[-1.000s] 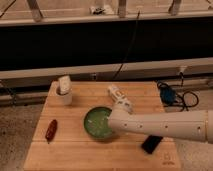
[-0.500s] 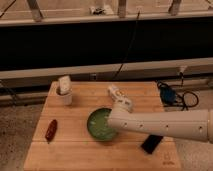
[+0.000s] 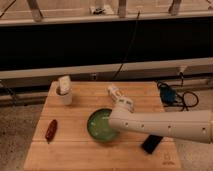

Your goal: Pick up the ceramic bowl

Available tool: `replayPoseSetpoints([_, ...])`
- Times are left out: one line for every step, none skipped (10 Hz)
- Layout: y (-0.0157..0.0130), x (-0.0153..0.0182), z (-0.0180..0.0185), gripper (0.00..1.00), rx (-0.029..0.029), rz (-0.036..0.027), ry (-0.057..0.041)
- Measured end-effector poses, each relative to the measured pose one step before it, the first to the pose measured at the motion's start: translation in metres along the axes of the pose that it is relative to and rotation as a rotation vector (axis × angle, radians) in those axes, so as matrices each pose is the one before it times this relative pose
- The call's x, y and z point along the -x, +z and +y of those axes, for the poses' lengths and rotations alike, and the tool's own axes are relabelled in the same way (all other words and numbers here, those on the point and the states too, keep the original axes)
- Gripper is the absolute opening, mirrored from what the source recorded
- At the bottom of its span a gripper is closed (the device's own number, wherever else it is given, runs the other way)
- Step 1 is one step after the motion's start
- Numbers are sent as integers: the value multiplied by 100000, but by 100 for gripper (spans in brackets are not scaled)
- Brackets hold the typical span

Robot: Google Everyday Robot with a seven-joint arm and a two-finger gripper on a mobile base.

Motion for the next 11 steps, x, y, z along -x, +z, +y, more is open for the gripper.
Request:
replayPoseSetpoints([-109, -53, 47, 4, -64, 216, -144])
replayPoseSetpoints([-73, -57, 127, 4, -9, 161, -234])
replayPoseSetpoints([-202, -93, 31, 4, -208, 199, -327])
replayPoseSetpoints([-434, -205, -55, 4, -276, 349, -254])
replayPoseSetpoints([-162, -64, -6, 4, -68, 174, -337])
replayPoseSetpoints([-203, -83, -60, 4, -142, 190, -339])
replayPoseSetpoints([-479, -188, -62, 4, -281, 339, -328])
replayPoseSetpoints([-142, -72, 36, 4, -73, 64, -220])
replayPoseSetpoints([-165, -122, 25, 4, -86, 29, -194])
replayPoseSetpoints([-389, -244, 101, 4, -109, 293, -249])
replayPoseSetpoints([-276, -144, -5, 4, -195, 148, -403])
